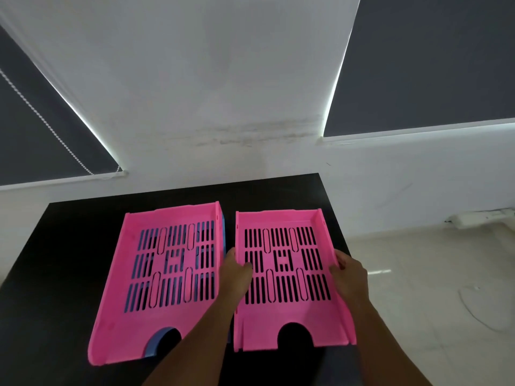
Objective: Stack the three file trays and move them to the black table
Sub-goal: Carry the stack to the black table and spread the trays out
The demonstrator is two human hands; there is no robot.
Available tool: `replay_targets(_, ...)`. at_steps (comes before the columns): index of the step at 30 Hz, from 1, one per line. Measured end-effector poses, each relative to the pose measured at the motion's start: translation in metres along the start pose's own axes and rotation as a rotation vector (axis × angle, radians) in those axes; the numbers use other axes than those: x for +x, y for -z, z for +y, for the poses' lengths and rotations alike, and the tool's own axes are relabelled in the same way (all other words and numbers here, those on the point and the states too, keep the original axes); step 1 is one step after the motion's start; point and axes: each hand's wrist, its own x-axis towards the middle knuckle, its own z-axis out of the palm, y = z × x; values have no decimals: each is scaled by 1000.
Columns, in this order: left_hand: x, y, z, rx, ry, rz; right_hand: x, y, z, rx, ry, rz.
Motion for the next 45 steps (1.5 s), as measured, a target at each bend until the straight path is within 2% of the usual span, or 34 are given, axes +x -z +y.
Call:
replay_targets(10,-5,8,8,18,-29,-114,0,-7,-9,-26,-87,-12)
replay_targets(15,-5,15,17,8,-100,-130,-10,-14,-31,46,-123,133)
replay_targets(19,-9,34,29,24,-164,-117,-19,-27,-62,131,-63,189)
replay_targets(26,-6,101,28,43,-245,58,-37,-78,-116,142,45,122)
replay_targets(30,-3,148,-1,54,-235,193,-64,-111,-142,166,127,1)
replay_targets(36,-8,220,-48,146,-190,399,-92,-158,-150,185,120,-171)
replay_targets(41,-6,250,-84,75,6,278,-104,-179,-147,98,115,-181)
replay_targets(45,-8,257,-93,75,-8,173,-111,-188,-150,87,138,-164)
